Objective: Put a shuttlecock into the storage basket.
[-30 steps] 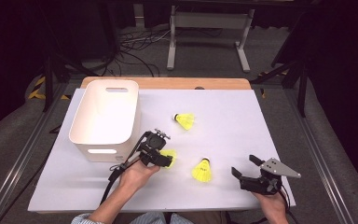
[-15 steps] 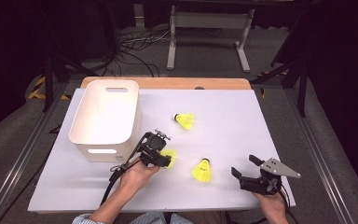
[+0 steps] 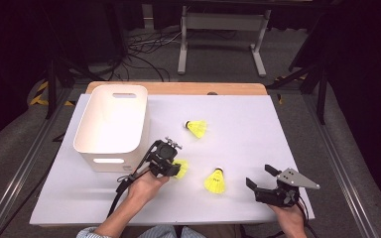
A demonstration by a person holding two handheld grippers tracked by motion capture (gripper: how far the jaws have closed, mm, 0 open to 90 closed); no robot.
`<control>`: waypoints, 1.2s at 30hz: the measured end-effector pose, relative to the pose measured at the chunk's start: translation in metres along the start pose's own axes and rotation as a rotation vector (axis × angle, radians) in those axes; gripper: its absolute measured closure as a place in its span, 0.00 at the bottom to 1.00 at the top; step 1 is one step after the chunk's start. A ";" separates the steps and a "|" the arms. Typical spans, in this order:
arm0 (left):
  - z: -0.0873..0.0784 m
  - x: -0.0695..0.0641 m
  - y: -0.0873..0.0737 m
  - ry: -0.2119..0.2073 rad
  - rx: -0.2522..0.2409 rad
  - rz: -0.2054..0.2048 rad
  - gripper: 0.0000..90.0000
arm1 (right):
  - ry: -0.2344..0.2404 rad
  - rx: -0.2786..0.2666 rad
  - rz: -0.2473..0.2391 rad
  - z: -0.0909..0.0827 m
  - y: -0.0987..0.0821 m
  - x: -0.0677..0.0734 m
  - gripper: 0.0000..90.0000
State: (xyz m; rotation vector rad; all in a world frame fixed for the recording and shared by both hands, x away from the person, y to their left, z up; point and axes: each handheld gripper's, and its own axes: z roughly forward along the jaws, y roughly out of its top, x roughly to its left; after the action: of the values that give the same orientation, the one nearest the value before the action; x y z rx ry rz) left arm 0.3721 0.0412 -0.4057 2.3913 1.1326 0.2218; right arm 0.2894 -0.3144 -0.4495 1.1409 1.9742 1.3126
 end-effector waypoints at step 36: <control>-0.025 0.006 0.009 0.002 -0.043 0.011 1.00 | 0.001 0.000 0.002 0.001 0.000 0.000 0.14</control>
State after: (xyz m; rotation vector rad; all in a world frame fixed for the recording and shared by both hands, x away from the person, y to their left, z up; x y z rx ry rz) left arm 0.3735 0.0500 -0.3799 2.3606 1.1046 0.2492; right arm 0.2900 -0.3143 -0.4497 1.1426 1.9748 1.3146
